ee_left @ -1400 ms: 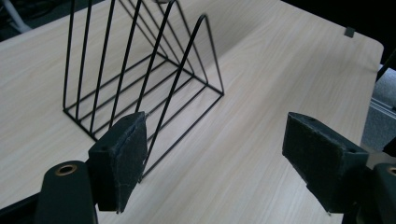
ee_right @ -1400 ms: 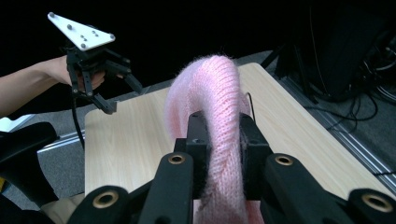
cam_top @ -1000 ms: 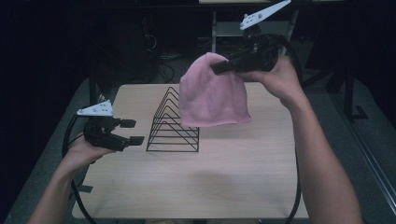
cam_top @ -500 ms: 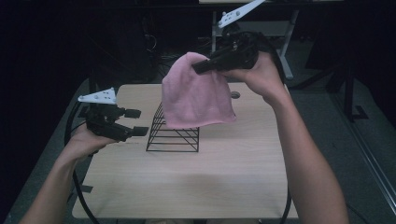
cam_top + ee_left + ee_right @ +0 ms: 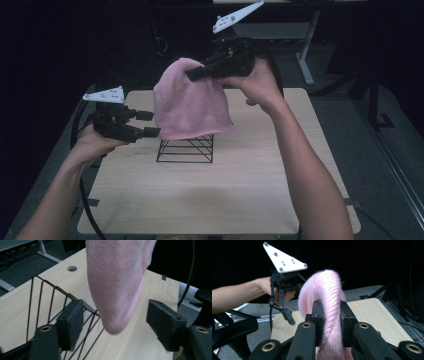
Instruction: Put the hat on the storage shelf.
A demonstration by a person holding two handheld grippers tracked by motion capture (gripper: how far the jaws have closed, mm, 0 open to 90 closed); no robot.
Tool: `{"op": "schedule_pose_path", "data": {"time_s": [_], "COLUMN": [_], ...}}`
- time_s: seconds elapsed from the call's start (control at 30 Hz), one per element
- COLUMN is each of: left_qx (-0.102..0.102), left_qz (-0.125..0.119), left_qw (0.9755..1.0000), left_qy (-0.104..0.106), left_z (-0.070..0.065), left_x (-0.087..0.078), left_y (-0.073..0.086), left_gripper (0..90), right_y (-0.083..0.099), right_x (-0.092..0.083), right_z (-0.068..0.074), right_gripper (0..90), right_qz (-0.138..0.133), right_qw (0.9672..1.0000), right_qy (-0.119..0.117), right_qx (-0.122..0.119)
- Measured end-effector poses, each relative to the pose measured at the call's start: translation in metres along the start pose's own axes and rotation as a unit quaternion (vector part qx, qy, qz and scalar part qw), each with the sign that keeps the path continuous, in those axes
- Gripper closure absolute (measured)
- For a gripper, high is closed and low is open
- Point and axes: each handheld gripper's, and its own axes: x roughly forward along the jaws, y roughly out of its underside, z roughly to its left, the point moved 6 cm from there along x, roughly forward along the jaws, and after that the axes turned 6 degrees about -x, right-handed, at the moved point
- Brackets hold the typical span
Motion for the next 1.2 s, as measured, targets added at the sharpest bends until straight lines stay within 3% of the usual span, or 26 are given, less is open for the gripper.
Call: {"op": "schedule_pose_path", "data": {"time_s": [0.2, 0.23, 0.27, 0.33, 0.4, 0.77, 1.0, 1.2], "left_qx": [-0.013, -0.011, -0.016, -0.017, -0.019, -0.022, -0.024, -0.024], "left_qz": [0.000, 0.002, 0.002, 0.000, 0.001, 0.016, 0.021, 0.027], "left_qw": [0.9999, 0.9999, 0.9999, 0.9999, 0.9998, 0.9990, 0.9985, 0.9979], "left_qy": [-0.003, -0.004, -0.005, 0.000, -0.001, -0.036, -0.045, -0.054], "left_z": [0.011, 0.013, 0.017, 0.019, 0.023, 0.049, 0.058, 0.064], "left_x": [0.001, 0.001, 0.001, 0.001, 0.001, 0.009, 0.014, 0.018], "left_y": [0.000, 0.000, 0.001, 0.001, 0.001, -0.005, -0.008, -0.009], "left_gripper": [43.7, 50.9, 64.8, 75.7, 80.5, 82.2, 82.3, 82.3], "right_y": [-0.005, -0.006, -0.007, -0.007, -0.007, 0.000, 0.004, 0.005], "right_x": [0.014, 0.017, 0.021, 0.025, 0.026, 0.034, 0.037, 0.039], "right_z": [-0.001, -0.002, -0.005, -0.007, -0.008, -0.032, -0.047, -0.053], "right_gripper": [78.2, 78.2, 78.2, 78.2, 78.2, 78.2, 78.3, 78.2], "right_qz": [0.001, 0.003, 0.003, 0.003, 0.003, 0.018, 0.019, 0.018], "right_qw": [0.9999, 0.9999, 0.9999, 0.9999, 0.9999, 0.9997, 0.9994, 0.9992], "right_qy": [-0.010, -0.011, -0.012, -0.011, -0.011, 0.008, 0.015, 0.014], "right_qx": [-0.003, -0.004, -0.004, -0.002, -0.001, 0.013, 0.026, 0.031]}}
